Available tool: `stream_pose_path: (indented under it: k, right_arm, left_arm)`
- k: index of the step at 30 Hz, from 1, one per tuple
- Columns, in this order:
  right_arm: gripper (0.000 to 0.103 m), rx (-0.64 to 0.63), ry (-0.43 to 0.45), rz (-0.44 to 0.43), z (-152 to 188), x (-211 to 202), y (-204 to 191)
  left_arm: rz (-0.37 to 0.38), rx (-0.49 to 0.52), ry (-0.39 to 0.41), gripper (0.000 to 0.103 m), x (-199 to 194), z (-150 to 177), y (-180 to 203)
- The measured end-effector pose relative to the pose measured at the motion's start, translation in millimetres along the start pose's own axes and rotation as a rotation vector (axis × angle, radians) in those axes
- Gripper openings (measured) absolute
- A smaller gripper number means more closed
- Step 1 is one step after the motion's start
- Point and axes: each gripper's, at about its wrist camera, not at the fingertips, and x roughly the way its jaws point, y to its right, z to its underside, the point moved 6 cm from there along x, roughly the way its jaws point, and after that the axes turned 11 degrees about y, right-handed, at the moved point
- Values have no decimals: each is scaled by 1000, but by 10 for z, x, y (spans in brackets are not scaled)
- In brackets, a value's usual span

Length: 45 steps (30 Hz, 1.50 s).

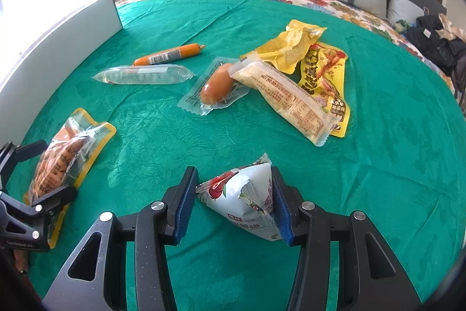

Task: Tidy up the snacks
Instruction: 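Move the right tool onto the white triangular snack pack, then close the left tool on the peanut bag while the right tool grasps the triangular pack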

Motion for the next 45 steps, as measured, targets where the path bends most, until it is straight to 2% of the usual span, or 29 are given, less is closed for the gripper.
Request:
stream_pose_path:
  k: [6, 8, 10, 14, 19, 45]
  right_arm:
    - [53, -125, 76, -136, 395, -492, -343]
    - [56, -138, 66, -124, 510, -499, -316]
    - [74, -126, 52, -112, 572, -479, -251]
    - [77, -127, 47, -114, 592, -481, -223]
    - [88, -118, 35, -96, 621, -467, -198]
    - [91, -114, 34, -93, 630, -467, -188]
  left_arm:
    - [0, 0, 0, 103, -1, -1, -3]
    - [0, 0, 0, 103, -1, 3, -2]
    - [-2, -1, 1, 103, -3, 2, -2]
    - [-3, -2, 2, 103, -3, 1, 0]
    - [-3, -2, 3, 103, -3, 1, -2]
    - [-4, -2, 3, 103, -3, 4, -4]
